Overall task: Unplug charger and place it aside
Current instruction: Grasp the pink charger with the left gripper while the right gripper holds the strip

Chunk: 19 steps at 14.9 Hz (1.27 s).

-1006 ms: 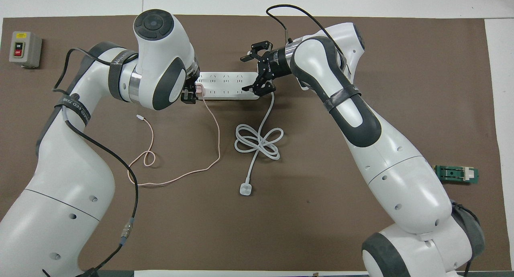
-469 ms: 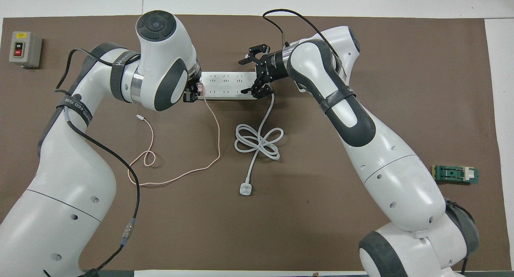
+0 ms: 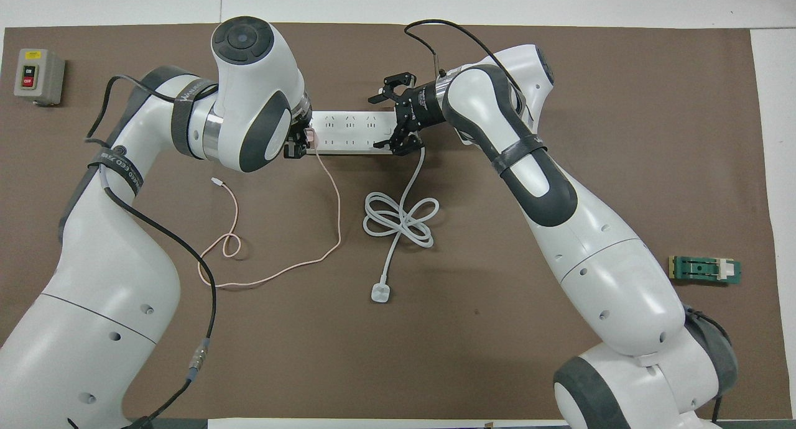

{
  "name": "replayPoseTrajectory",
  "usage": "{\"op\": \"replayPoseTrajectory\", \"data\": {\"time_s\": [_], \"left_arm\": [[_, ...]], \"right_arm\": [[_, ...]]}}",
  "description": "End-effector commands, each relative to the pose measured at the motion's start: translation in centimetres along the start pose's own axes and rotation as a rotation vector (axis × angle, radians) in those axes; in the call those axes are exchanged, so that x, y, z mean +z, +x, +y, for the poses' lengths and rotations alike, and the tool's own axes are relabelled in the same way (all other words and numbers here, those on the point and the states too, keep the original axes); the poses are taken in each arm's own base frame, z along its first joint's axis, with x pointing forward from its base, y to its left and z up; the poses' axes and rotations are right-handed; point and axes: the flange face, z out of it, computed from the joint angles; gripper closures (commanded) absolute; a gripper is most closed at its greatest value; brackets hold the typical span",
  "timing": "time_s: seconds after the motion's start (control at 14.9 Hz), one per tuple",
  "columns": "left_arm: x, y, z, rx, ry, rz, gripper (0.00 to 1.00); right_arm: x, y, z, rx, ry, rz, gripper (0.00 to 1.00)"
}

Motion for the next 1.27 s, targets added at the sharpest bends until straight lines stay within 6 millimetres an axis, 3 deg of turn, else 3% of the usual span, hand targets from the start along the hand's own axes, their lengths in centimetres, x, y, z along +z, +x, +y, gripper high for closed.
{"op": "replayPoseTrajectory", "data": {"time_s": [0.0, 0.34, 0.8, 1.01, 1.07, 1.21], "left_arm": [[1.5, 0.1, 0.6, 0.015, -0.036, 0.024, 1.00], [1.5, 0.1, 0.5, 0.014, -0.033, 0.024, 1.00], [1.7, 0.1, 0.4, 0.014, -0.027, 0.025, 1.00], [1.7, 0.0, 0.4, 0.014, -0.025, 0.026, 1.00], [1.7, 0.0, 0.4, 0.014, -0.025, 0.026, 1.00], [1.7, 0.0, 0.4, 0.014, -0.025, 0.026, 1.00]], "right_arm": [[0.7, 0.9, 0.0, 0.004, -0.008, -0.030, 0.00], [0.1, 0.8, 0.1, 0.055, -0.051, -0.059, 0.00], [2.4, 0.1, 0.7, 0.005, -0.026, -0.021, 0.00], [3.3, 0.7, 1.2, -0.021, -0.011, 0.008, 0.00], [3.3, 0.7, 1.1, -0.023, -0.003, 0.013, 0.09], [3.6, 0.4, 1.3, -0.040, -0.007, 0.015, 0.47]]}}
